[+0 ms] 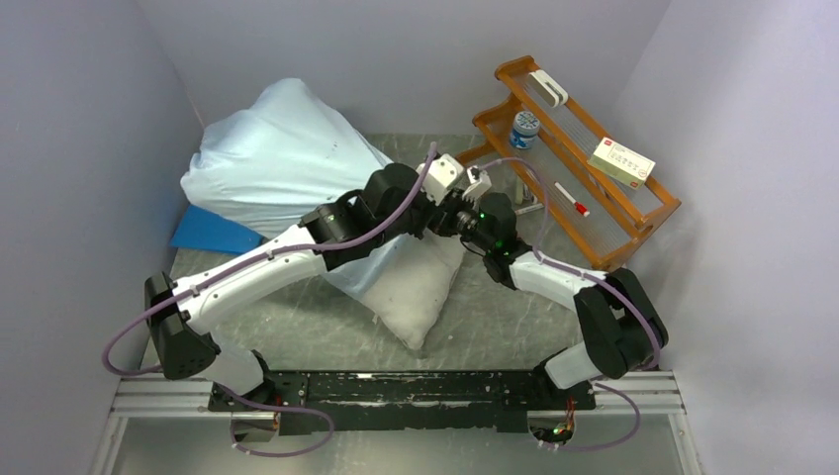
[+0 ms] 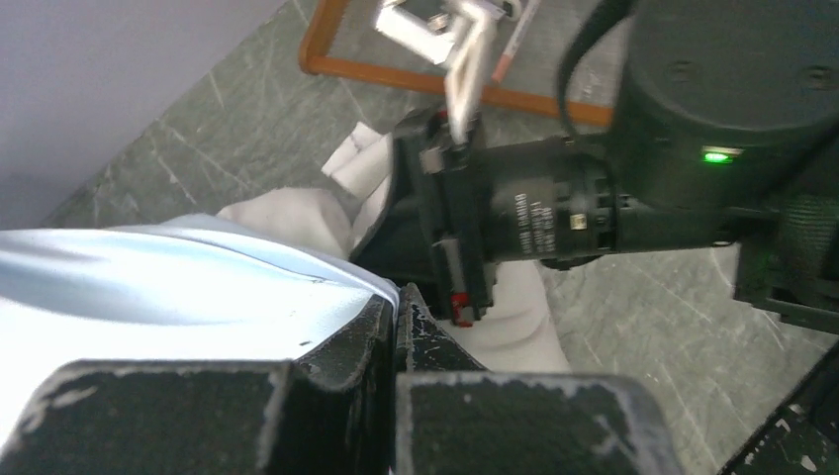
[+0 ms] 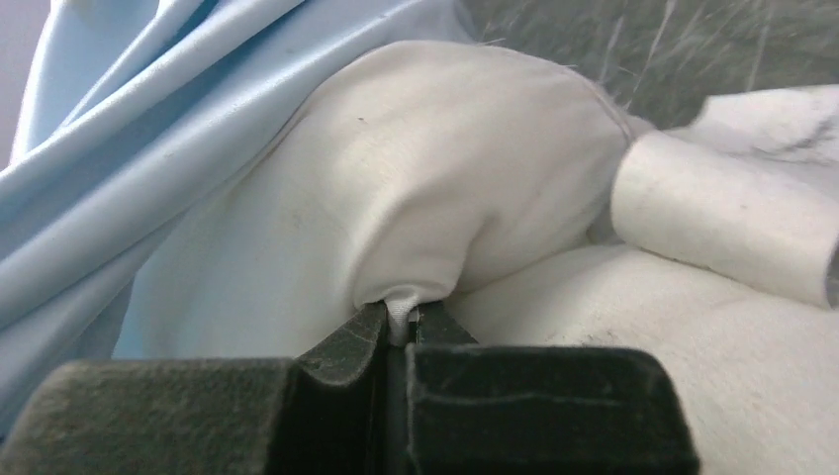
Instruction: Put the pillow into the pillowcase
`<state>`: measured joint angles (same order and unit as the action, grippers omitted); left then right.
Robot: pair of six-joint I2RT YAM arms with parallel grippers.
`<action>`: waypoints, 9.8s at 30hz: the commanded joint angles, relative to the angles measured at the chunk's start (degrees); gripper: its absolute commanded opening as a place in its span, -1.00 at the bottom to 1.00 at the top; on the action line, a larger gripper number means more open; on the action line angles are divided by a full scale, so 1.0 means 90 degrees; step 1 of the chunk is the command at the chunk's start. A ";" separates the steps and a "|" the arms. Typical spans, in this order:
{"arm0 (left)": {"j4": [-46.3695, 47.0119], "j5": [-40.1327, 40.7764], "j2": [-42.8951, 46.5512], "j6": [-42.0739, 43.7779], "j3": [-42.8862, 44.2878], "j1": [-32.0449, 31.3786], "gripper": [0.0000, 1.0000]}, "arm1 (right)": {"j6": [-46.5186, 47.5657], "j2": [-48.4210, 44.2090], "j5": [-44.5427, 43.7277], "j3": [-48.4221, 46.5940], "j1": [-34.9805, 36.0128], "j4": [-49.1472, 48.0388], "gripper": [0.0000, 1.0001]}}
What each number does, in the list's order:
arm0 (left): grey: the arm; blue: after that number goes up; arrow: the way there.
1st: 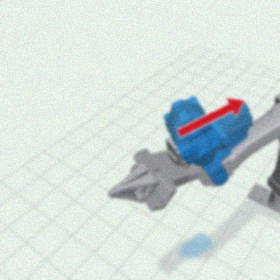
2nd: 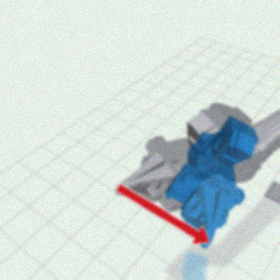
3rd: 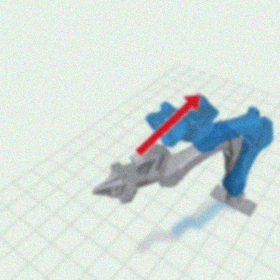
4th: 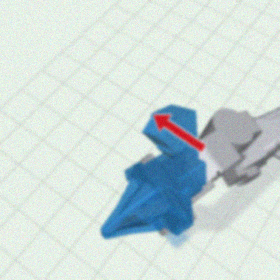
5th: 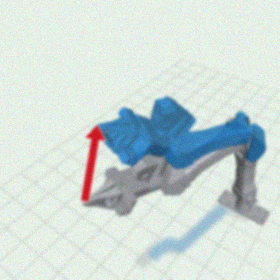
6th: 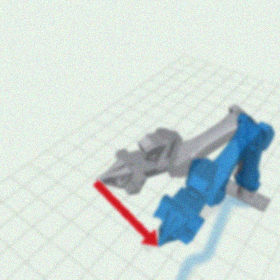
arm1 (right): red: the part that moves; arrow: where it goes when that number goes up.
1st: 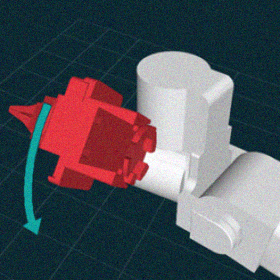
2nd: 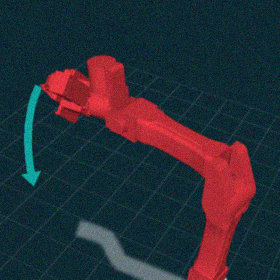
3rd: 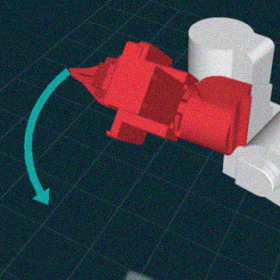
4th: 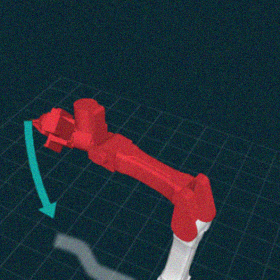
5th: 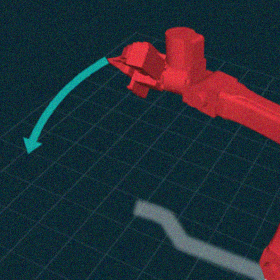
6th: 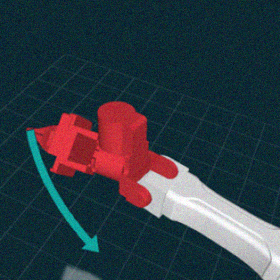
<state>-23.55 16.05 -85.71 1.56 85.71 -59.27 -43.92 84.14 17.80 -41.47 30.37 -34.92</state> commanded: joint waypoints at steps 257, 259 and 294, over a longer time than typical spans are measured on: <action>-0.3083 0.2931 -0.2917 -0.1552 0.1737 0.0213 0.79 | -0.0182 -0.5242 -0.3543 0.2382 0.0914 0.3221 0.99; -0.3131 0.3236 -0.3135 -0.1578 0.1720 0.0193 0.72 | -0.0268 -0.5413 -0.3554 0.2466 0.0919 0.3247 0.99; -0.2195 0.4280 -0.1645 -0.0033 0.4971 -0.0501 -0.91 | -0.1838 -0.5850 -0.6963 0.0919 0.0808 0.6920 0.99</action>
<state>-52.34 48.73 -106.91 -2.70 125.91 -63.20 -65.78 32.25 -38.30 -27.05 37.93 21.15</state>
